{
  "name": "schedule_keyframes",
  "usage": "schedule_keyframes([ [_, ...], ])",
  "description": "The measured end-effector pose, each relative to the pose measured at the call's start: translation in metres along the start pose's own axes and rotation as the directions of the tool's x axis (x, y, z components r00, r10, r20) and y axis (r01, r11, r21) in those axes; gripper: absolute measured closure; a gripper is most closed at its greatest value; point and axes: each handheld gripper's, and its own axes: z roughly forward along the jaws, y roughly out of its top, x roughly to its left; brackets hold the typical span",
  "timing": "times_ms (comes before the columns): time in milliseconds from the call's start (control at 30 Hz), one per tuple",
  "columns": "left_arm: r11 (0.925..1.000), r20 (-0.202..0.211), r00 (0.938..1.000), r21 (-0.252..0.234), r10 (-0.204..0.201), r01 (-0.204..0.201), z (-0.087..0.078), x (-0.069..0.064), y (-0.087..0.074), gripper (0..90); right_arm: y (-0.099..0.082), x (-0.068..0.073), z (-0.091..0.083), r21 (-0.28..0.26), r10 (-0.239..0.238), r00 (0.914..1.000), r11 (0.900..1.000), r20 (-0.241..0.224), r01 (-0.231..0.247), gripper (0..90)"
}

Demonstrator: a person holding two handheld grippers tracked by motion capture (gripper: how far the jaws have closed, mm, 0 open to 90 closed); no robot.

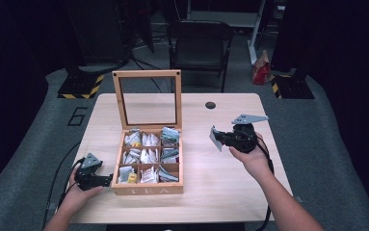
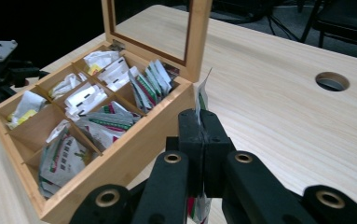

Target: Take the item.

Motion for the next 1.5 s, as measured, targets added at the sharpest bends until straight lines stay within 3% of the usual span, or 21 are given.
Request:
schedule_keyframes([
  [700, 1.0000, -0.001, 1.0000, 0.000, 0.001, -0.001, 0.000, 0.000, 0.000, 13.8, -0.022, -0.028, -0.005, 0.014, 0.035, 0.9955, 0.9992, 0.089, -0.037, 89.5],
  [1500, 1.0000, -0.001, 1.0000, 0.002, 0.003, -0.003, 0.000, 0.000, 0.000, 13.9, -0.056, -0.033, 0.004, 0.046, 0.039, 0.9904, 0.9979, 0.133, -0.046, 89.4],
])
